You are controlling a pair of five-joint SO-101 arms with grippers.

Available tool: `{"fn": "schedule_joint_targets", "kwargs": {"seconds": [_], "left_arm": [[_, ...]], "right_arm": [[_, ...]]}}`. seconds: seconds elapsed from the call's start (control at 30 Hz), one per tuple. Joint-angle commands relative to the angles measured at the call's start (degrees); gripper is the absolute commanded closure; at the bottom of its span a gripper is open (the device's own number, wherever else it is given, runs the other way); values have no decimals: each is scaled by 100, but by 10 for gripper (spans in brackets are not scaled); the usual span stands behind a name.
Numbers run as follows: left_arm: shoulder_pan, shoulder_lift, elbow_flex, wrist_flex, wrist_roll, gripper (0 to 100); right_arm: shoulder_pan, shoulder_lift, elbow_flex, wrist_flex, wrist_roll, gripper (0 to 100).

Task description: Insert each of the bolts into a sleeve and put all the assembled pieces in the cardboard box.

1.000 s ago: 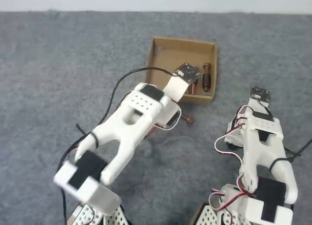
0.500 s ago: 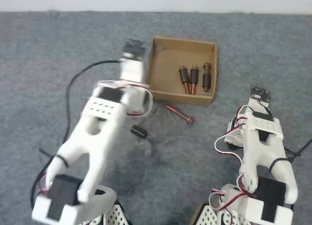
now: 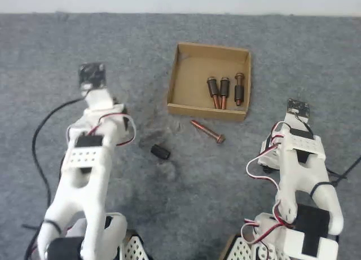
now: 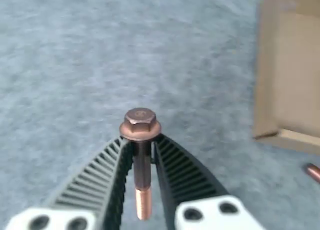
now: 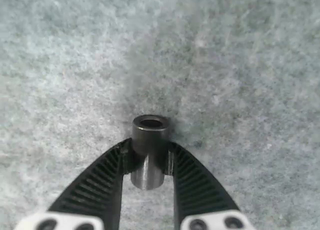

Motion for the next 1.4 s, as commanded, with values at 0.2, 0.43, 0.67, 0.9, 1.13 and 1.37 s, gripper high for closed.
{"fn": "schedule_joint_targets", "kwargs": {"seconds": [0.2, 0.43, 0.67, 0.9, 1.13, 1.37], "left_arm": [[-607, -818, 1815, -2593, 35, 989], [-607, -826, 1824, -2620, 44, 989], [-607, -809, 1824, -2620, 26, 989], [-607, -800, 1824, -2620, 26, 989], [-607, -800, 1833, -2620, 26, 989], [-607, -800, 1851, -2629, 18, 989]], "right_arm": [[-189, -251, -18, -1877, 79, 991], [-198, -198, -18, -4171, 79, 991], [-207, -189, -18, -6308, 79, 991], [-532, -136, -18, -7618, 79, 991], [-1138, 980, -26, -9877, 132, 991], [-1921, 2554, -26, -12752, 1424, 991]]}}
